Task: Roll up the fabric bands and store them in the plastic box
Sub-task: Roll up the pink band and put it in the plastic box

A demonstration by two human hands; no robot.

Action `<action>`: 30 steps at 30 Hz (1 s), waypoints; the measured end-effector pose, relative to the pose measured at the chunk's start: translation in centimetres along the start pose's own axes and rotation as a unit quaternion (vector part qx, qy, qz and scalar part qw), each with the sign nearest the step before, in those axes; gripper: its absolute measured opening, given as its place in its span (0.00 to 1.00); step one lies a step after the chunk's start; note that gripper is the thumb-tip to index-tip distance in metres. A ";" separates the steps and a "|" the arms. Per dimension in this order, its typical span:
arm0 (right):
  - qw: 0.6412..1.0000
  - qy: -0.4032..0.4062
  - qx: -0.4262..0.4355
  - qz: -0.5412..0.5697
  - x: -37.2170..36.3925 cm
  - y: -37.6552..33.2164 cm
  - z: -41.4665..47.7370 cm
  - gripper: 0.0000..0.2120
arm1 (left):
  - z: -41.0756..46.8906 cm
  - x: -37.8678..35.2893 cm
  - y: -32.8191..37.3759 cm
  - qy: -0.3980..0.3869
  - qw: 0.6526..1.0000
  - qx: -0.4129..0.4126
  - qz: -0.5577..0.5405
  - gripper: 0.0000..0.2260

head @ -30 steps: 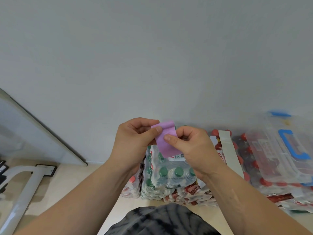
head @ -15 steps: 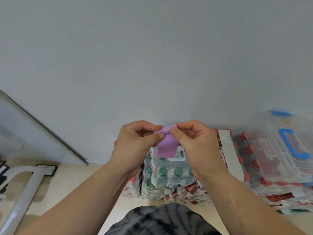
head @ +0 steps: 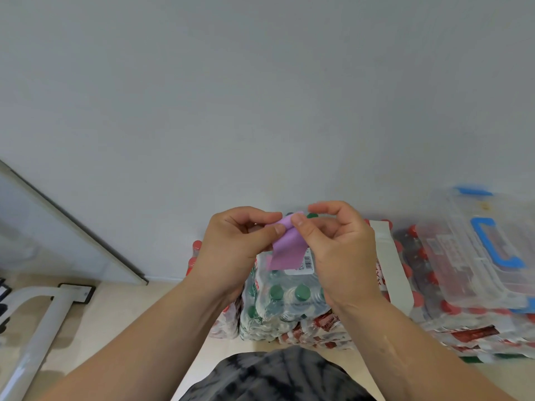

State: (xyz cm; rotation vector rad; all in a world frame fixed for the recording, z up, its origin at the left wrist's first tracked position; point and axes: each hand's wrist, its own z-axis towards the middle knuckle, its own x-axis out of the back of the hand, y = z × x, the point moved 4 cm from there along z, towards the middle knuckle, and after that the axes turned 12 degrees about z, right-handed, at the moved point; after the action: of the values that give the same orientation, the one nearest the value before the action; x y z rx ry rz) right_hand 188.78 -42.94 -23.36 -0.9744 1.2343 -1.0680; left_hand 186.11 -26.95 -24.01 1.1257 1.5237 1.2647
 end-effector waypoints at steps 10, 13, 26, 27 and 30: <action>0.999 0.027 0.008 -0.021 0.5 0.0 0.3 0.07 | -0.1 -0.5 -0.5 -0.068 0.997 0.029 -0.034 0.06; 1.000 0.005 -0.010 -0.015 0.4 0.2 0.5 0.09 | 0.0 -0.3 -0.2 -0.049 0.999 0.016 -0.017 0.07; 0.998 0.000 -0.055 -0.019 0.3 -0.4 0.5 0.06 | 0.1 -0.2 0.4 -0.027 0.997 -0.036 0.058 0.09; 0.998 0.000 -0.054 -0.023 0.3 -0.3 0.5 0.06 | 0.1 -0.1 0.4 -0.029 0.997 -0.037 0.056 0.09; 0.998 -0.013 -0.059 -0.033 0.3 -0.2 0.5 0.07 | 0.2 0.0 0.5 -0.032 0.996 -0.045 0.068 0.09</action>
State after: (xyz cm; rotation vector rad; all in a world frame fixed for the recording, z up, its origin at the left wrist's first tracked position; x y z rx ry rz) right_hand 189.30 -43.30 -23.20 -1.1218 1.2624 -1.0396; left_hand 186.36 -26.89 -23.59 1.2163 1.3480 1.3623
